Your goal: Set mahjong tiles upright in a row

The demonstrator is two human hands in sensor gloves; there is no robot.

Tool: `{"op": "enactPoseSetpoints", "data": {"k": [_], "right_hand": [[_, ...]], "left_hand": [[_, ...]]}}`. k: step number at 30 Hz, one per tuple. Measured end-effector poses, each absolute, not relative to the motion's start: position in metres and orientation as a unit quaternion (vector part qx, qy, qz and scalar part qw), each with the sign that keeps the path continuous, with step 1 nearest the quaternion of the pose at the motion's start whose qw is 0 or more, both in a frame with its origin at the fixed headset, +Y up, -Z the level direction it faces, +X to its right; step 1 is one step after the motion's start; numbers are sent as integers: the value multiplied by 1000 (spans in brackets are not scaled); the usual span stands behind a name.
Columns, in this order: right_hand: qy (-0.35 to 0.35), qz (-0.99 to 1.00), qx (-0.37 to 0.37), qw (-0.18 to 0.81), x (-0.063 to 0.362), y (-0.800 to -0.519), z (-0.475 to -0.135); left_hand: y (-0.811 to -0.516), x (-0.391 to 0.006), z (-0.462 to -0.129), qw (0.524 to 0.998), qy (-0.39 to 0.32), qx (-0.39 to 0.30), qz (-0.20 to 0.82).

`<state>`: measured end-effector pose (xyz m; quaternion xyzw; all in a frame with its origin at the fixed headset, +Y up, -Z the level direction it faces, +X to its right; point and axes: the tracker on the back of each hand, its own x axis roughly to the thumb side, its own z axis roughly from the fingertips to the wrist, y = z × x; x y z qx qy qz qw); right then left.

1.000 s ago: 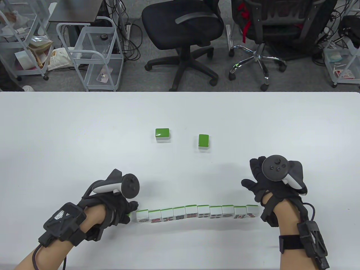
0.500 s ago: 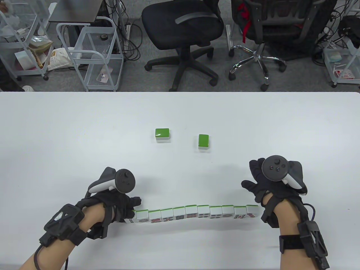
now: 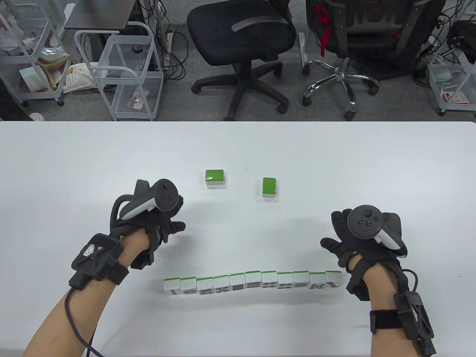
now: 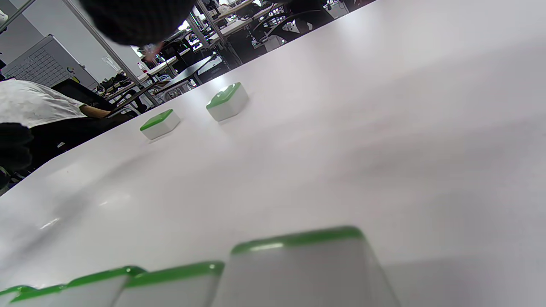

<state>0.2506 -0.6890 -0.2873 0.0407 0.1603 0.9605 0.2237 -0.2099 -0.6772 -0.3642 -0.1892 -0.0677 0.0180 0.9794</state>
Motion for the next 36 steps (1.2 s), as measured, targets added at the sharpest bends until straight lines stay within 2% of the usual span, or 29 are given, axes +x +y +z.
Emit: {"op": "enactPoseSetpoints", "data": {"k": [4,11,14,16,18,23,31,33,36], "right_hand": [[162,961,40,222,250,-689,-287],[163,960,39,223,251,-690,-287],[165,960,36,225,251,-690,-287],[165,959,37,226,251,-689,-287],[163,961,37,222,251,-687,-287],[169,961,41,216,247,-685,-286],[162,962,50,213,245,-678,-282],[161,962,49,214,245,-677,-281],[162,962,50,216,247,-677,-281]], "left_hand": [[-683,-182,-394,986,-59,-158,-3],[-709,-140,-437,986,-40,-154,-52],[-717,-129,-452,990,36,-122,-66],[-723,-119,-462,991,59,-97,-66],[-731,-109,-470,989,64,-101,-84],[-746,-95,-485,981,70,-105,-149],[-754,-96,-496,982,85,-104,-129],[-755,-92,-495,984,76,-100,-127],[-752,-91,-491,984,36,-127,-121]]}}
